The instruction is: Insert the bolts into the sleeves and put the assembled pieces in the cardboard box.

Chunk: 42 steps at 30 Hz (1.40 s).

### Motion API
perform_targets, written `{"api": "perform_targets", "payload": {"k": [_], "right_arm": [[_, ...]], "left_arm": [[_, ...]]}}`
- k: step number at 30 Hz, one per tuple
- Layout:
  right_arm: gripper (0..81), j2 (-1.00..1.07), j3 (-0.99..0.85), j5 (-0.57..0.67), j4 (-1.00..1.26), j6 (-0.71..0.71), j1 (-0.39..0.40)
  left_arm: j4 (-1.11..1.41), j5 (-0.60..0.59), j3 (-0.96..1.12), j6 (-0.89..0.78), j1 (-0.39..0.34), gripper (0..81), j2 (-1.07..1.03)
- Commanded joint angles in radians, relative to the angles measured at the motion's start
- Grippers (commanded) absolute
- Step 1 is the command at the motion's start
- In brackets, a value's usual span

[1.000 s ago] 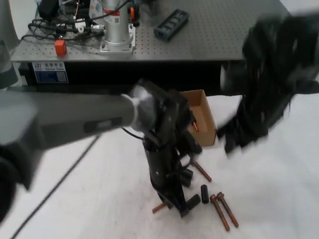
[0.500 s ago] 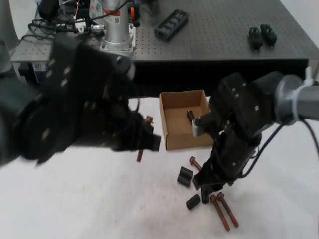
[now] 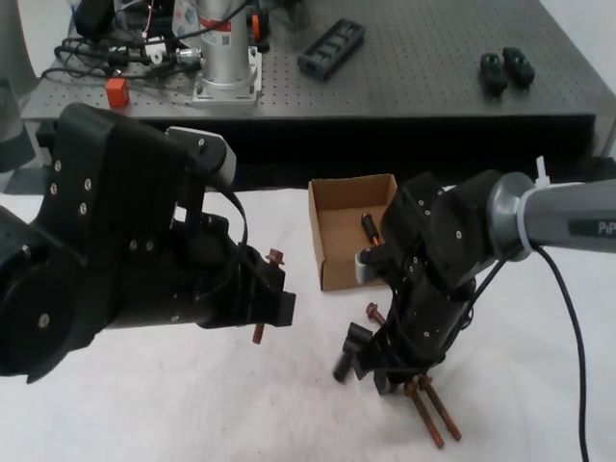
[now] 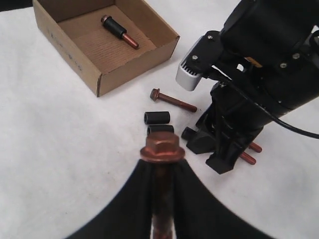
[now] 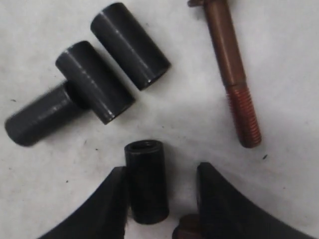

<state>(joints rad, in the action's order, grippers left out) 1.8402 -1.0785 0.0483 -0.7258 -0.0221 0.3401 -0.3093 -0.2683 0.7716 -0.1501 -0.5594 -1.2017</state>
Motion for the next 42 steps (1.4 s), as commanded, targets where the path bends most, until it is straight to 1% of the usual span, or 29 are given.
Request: {"api": "perform_targets", "payload": {"k": [1, 3, 5, 7, 9, 11, 15, 18, 21, 24, 26, 27, 30, 33, 36, 42], "right_arm": [[32.8, 0.017, 0.004, 0.0, -0.003, -0.007, 0.004], [30.7, 0.016, 0.004, -0.016, 0.0, -0.005, 0.004], [25.1, 0.016, 0.004, -0.016, 0.015, 0.011, 0.004], [14.3, 0.016, 0.004, -0.016, 0.022, 0.037, 0.004], [0.1, 0.016, 0.004, -0.016, 0.021, 0.067, 0.004], [0.6, 0.004, 0.004, 0.009, 0.027, 0.069, -0.002], [0.6, -0.1, 0.027, 0.166, 0.078, 0.069, -0.045], [0.6, -0.264, 0.102, 0.273, 0.129, 0.067, -0.083], [0.6, -0.486, 0.242, 0.39, 0.177, 0.052, -0.107], [0.6, -0.681, 0.396, 0.52, 0.232, -0.005, -0.098], [0.6, -0.783, 0.496, 0.674, 0.347, -0.093, -0.058], [0.6, -0.813, 0.53, 0.708, 0.406, -0.139, -0.036], [0.6, -0.861, 0.606, 0.715, 0.638, -0.278, 0.041], [0.6, -0.841, 0.612, 0.681, 0.763, -0.329, 0.076], [0.6, -0.822, 0.612, 0.611, 0.854, -0.343, 0.082], [0.6, -0.814, 0.609, 0.591, 0.932, -0.344, 0.082]], "left_arm": [[0.016, -0.01, 0.001, -0.006, 0.002, 0.6, 0.013], [0.016, -0.015, 0.001, -0.006, 0.002, 0.6, 0.013], [0.016, -0.021, 0.001, -0.006, 0.002, 0.6, 0.013], [0.016, -0.044, 0.001, -0.006, 0.002, 0.6, 0.013], [0.022, -0.078, 0.001, -0.008, 0.002, 0.6, 0.013], [0.042, -0.127, 0.001, -0.023, 0.002, 0.6, 0.013], [0.132, -0.227, 0.001, -0.057, 0.002, 0.6, 0.013], [0.279, -0.294, -0.024, -0.13, 0.002, 0.6, 0.013], [0.499, -0.327, -0.069, -0.241, 0.002, 0.6, 0.013], [0.691, -0.338, -0.113, -0.379, 0.002, 0.6, 0.007], [0.771, -0.391, -0.119, -0.437, 0.002, 0.6, -0.013], [0.807, -0.421, -0.118, -0.463, 0.002, 0.6, -0.029], [0.882, -0.46, -0.118, -0.543, 0.002, 0.6, -0.075], [0.92, -0.488, -0.118, -0.582, 0.002, 0.6, -0.112], [0.916, -0.508, -0.118, -0.59, 0.002, 0.6, -0.125], [0.918, -0.527, -0.118, -0.599, 0.002, 0.6, -0.125]]}}
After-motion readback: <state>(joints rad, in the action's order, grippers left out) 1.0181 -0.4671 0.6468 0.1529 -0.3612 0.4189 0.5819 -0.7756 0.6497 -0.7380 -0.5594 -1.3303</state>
